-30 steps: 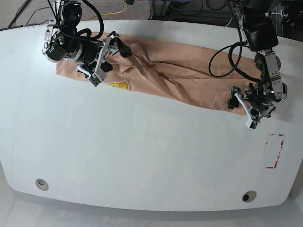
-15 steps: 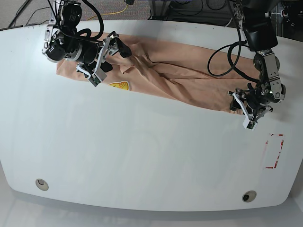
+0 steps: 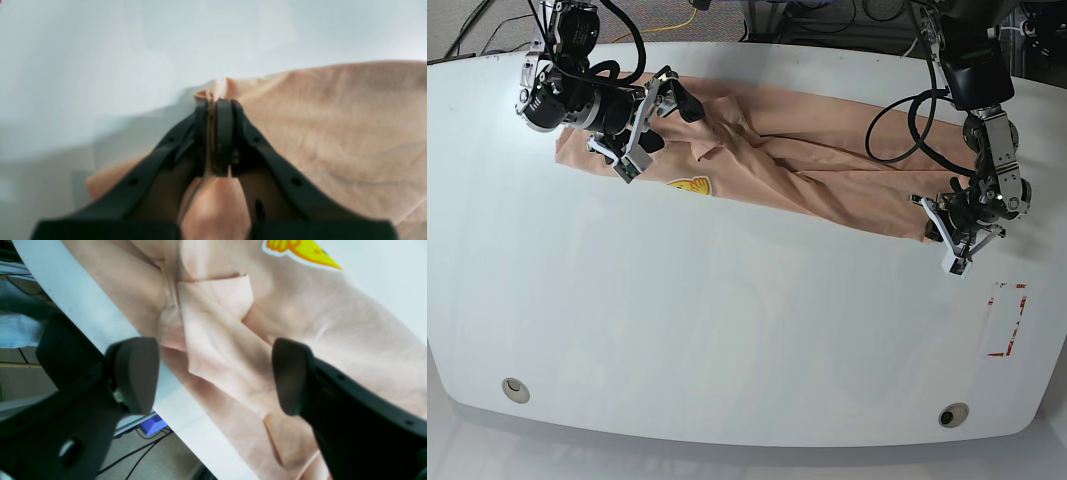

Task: Layout the t-shirt on the table in an organized manner, then fold the t-shirt properly
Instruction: 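Lower the left gripper onto the strip's end and grasp it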

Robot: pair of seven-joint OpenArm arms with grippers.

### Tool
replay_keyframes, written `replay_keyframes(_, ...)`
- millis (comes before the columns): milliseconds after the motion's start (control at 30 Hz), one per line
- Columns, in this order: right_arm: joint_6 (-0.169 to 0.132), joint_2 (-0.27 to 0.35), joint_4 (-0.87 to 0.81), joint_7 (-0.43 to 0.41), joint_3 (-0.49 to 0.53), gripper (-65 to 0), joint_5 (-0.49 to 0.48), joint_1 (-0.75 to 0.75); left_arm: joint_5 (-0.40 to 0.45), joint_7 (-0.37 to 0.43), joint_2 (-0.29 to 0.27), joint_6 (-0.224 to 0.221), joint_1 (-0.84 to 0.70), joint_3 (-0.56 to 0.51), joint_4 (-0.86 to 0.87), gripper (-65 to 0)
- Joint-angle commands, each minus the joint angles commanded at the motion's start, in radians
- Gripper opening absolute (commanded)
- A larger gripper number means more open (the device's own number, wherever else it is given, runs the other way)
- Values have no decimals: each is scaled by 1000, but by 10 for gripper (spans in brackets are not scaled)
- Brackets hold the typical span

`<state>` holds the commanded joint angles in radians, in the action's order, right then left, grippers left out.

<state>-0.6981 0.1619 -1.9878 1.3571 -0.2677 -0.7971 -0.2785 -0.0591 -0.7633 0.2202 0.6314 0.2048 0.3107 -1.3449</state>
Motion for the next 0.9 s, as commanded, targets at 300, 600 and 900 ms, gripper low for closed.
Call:
replay_keyframes(300, 0, -2, 0, 0, 2, -141, 0, -2, 0, -5, 0, 6, -6, 0, -135, -650)
replay_keyframes(600, 0, -2, 0, 0, 2, -141, 0, -3, 0, -6, 9, 8, -54, 2, -210, -650)
replay_keyframes(900, 0, -2, 0, 0, -2, -141, 0, 0, 0, -6, 38, 8, -152, 2, -311, -650)
